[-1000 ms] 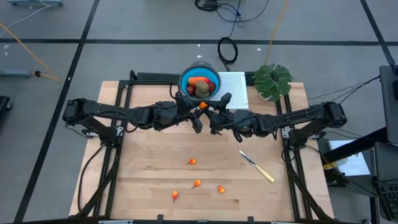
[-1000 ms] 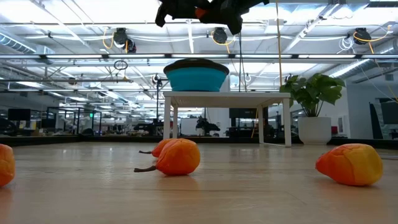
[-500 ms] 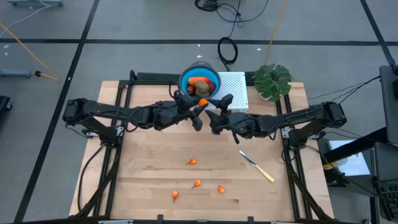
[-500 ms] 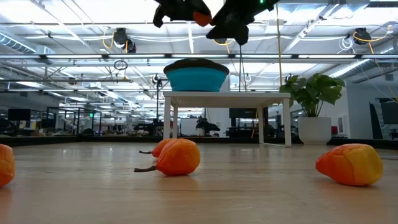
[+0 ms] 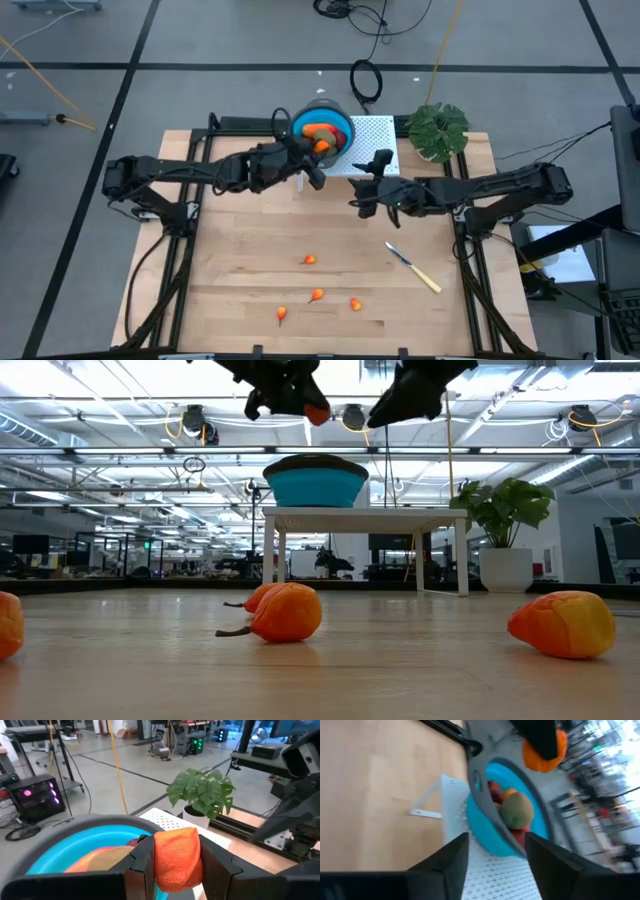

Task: Pick & Place Fruit
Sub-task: Put the orange into the blue strainer bowl on the shelf

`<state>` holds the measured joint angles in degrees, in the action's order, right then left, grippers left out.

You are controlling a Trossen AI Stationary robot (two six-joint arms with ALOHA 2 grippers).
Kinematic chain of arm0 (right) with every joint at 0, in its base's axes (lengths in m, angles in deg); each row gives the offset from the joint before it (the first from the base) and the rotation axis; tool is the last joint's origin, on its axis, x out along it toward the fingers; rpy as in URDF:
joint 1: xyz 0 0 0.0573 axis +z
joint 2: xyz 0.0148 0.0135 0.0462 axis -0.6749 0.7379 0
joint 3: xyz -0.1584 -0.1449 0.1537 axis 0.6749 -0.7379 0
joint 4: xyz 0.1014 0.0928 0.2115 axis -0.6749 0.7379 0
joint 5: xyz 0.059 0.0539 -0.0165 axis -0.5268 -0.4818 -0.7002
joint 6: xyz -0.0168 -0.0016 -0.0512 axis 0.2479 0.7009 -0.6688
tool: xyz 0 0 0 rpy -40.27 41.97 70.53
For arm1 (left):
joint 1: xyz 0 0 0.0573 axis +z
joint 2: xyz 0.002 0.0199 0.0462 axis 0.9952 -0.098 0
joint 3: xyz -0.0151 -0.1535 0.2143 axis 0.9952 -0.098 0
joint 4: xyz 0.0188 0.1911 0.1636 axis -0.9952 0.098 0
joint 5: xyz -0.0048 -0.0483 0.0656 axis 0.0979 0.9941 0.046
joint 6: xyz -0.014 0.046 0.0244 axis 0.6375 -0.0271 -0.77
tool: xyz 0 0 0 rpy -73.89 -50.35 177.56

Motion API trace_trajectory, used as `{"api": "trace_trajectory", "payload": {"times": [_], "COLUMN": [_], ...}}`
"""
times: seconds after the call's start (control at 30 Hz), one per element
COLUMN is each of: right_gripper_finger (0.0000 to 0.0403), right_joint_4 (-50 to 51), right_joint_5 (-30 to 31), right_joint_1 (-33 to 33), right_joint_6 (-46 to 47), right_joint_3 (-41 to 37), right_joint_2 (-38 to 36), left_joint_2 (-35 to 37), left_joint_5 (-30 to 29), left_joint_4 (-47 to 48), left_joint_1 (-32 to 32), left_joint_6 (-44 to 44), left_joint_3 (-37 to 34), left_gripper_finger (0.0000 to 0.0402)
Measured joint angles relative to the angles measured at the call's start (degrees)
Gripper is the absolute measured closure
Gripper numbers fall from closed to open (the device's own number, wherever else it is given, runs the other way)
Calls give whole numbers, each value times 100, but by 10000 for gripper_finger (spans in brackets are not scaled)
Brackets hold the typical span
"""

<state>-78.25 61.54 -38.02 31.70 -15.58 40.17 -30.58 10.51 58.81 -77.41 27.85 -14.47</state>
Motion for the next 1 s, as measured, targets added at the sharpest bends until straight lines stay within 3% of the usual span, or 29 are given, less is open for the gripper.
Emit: {"api": "trace_trajectory", "payload": {"times": [0.23,0.5,0.63,1.0], "right_gripper_finger": [287,360,390,402], "right_joint_4": [662,901,958,964], "right_joint_5": [-1248,-2585,-3238,-4649], "right_joint_1": [-421,-1019,-1359,-2085], "right_joint_6": [657,666,667,716], "right_joint_3": [0,0,0,-7], "right_joint_2": [-506,-932,-1111,-1303], "left_joint_2": [0,0,-2,-2], "left_joint_5": [699,1499,1676,2326], "left_joint_4": [340,668,1295,2752], "left_joint_1": [584,1260,1515,1860], "left_joint_6": [65,189,187,38], "left_joint_3": [2,10,232,879], "left_gripper_finger": [289,289,289,289]}}
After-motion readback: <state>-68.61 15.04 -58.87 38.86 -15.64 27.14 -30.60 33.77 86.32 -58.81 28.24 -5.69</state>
